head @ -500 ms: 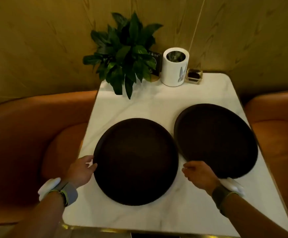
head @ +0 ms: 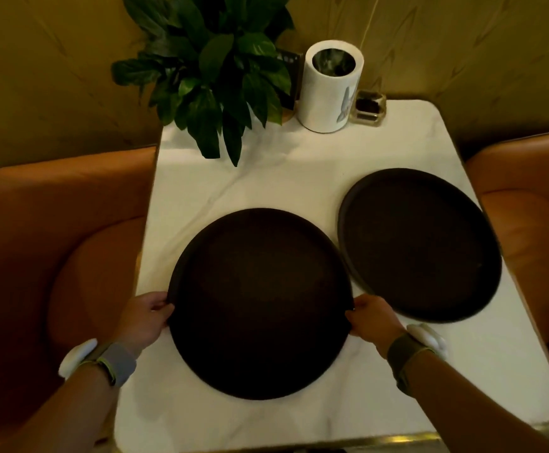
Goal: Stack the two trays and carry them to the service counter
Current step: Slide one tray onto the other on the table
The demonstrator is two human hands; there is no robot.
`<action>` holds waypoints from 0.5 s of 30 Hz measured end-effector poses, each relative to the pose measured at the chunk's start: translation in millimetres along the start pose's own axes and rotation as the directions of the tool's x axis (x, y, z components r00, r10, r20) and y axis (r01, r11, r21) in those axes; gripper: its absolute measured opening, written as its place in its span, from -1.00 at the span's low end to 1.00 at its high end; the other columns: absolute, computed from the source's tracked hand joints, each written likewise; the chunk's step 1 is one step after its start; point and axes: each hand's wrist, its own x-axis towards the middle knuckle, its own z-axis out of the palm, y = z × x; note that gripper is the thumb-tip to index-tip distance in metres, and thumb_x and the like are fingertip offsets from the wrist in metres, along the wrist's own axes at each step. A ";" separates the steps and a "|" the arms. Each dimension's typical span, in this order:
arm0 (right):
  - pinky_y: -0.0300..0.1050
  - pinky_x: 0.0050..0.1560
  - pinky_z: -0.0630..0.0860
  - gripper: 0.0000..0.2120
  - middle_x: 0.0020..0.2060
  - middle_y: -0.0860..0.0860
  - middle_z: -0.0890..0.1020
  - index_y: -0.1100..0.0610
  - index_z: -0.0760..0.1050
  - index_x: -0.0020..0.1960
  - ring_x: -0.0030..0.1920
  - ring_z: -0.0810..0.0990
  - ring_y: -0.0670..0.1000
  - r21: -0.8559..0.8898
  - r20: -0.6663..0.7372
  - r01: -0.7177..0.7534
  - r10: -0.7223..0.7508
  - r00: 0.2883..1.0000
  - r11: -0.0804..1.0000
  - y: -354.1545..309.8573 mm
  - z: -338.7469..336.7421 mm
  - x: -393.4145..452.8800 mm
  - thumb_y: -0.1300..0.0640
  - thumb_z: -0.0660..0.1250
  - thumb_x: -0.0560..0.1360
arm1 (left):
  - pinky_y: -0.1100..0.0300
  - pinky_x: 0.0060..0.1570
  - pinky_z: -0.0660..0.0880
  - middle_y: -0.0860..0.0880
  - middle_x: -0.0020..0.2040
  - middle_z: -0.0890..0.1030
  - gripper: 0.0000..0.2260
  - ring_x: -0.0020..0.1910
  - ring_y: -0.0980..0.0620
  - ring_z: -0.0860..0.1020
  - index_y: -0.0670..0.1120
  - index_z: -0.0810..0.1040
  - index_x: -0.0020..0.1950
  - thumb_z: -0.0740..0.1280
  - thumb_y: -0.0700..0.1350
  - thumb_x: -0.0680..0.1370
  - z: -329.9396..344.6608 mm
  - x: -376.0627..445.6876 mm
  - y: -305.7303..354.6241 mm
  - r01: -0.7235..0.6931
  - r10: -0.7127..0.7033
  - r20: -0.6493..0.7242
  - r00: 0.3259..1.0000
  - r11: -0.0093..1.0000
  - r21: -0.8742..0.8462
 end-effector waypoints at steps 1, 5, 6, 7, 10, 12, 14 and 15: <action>0.09 0.06 0.62 -0.89 -0.08 0.15 0.66 0.15 0.54 0.00 -0.08 0.66 0.12 -0.019 -0.008 -0.004 0.004 1.000 1.000 -0.9 3.9 -0.3 0.24 0.29 0.49 | 0.17 -0.24 0.52 -0.16 -0.15 0.60 -0.79 -0.15 -0.16 0.55 -0.29 0.57 0.10 0.24 -0.42 0.52 -3.1 0.7 0.4 0.009 -0.009 0.008 1.000 1.000 -0.001; 0.06 0.03 0.61 -0.88 -0.09 0.11 0.64 0.11 0.51 -0.03 -0.10 0.63 0.09 -0.036 -0.014 0.001 -0.002 1.000 0.999 -2.9 15.8 -10.9 0.27 0.29 0.46 | 0.16 -0.20 0.55 -0.20 -0.09 0.62 -0.77 -0.11 -0.17 0.58 -0.31 0.57 0.13 0.26 -0.42 0.51 -19.8 -1.9 -0.5 0.024 -0.025 -0.014 1.000 0.999 -0.039; 0.06 0.02 0.62 -0.87 -0.10 0.10 0.63 0.10 0.51 -0.04 -0.10 0.63 0.10 -0.003 -0.017 0.003 -0.004 1.000 1.000 -3.5 16.7 -12.6 0.28 0.28 0.46 | 0.16 -0.20 0.56 -0.22 -0.05 0.62 -0.77 -0.08 -0.17 0.59 -0.28 0.57 0.13 0.26 -0.41 0.51 -24.8 -3.8 2.9 0.014 -0.015 -0.011 1.000 0.999 -0.047; 0.08 0.01 0.63 -0.86 -0.10 0.10 0.64 0.09 0.51 -0.06 -0.10 0.64 0.11 0.034 -0.021 0.006 -0.005 1.000 0.999 -4.8 15.8 -15.2 0.28 0.28 0.45 | 0.17 -0.19 0.56 -0.22 -0.03 0.63 -0.78 -0.05 -0.17 0.59 -0.25 0.57 0.12 0.27 -0.39 0.52 -29.9 -6.6 8.6 0.001 -0.002 -0.005 1.000 0.999 -0.051; 0.11 0.01 0.64 -0.86 -0.10 0.11 0.65 0.08 0.53 -0.07 -0.08 0.66 0.13 0.128 -0.046 0.038 -0.032 0.998 0.991 -13.1 -1.3 -24.4 0.28 0.30 0.45 | 0.24 -0.24 0.57 -0.09 -0.10 0.59 -0.77 -0.09 -0.07 0.57 -0.19 0.54 0.14 0.26 -0.39 0.52 -37.6 -16.3 40.7 -0.049 0.049 0.000 0.999 0.994 -0.101; 0.11 -0.01 0.65 -0.86 -0.11 0.13 0.65 0.10 0.54 -0.06 -0.09 0.67 0.14 0.174 -0.066 0.059 -0.049 0.997 0.983 -17.7 -16.2 -26.0 0.30 0.30 0.46 | 0.29 -0.28 0.57 -0.08 -0.13 0.60 -0.78 -0.13 -0.04 0.56 -0.18 0.55 0.08 0.26 -0.40 0.52 -37.4 -20.3 62.0 -0.096 0.097 0.006 0.995 0.989 -0.109; 0.11 -0.02 0.65 -0.86 -0.10 0.14 0.64 0.13 0.54 -0.03 -0.08 0.67 0.15 0.212 -0.108 0.080 -0.058 0.993 0.974 -13.9 -44.1 -32.1 0.32 0.28 0.49 | 0.37 -0.33 0.55 -0.12 -0.14 0.62 -0.78 -0.14 -0.05 0.57 -0.17 0.58 0.03 0.26 -0.41 0.51 -25.2 -25.2 89.7 -0.150 0.154 0.024 0.988 0.982 -0.116; 0.10 -0.02 0.65 -0.85 -0.09 0.14 0.64 0.13 0.54 -0.02 -0.08 0.67 0.16 0.226 -0.119 0.088 -0.062 0.991 0.970 -9.8 -60.5 -33.3 0.31 0.28 0.49 | 0.39 -0.34 0.54 -0.13 -0.14 0.62 -0.78 -0.15 -0.06 0.57 -0.17 0.59 0.02 0.26 -0.42 0.51 -16.2 -25.1 103.3 -0.174 0.179 0.030 0.983 0.977 -0.121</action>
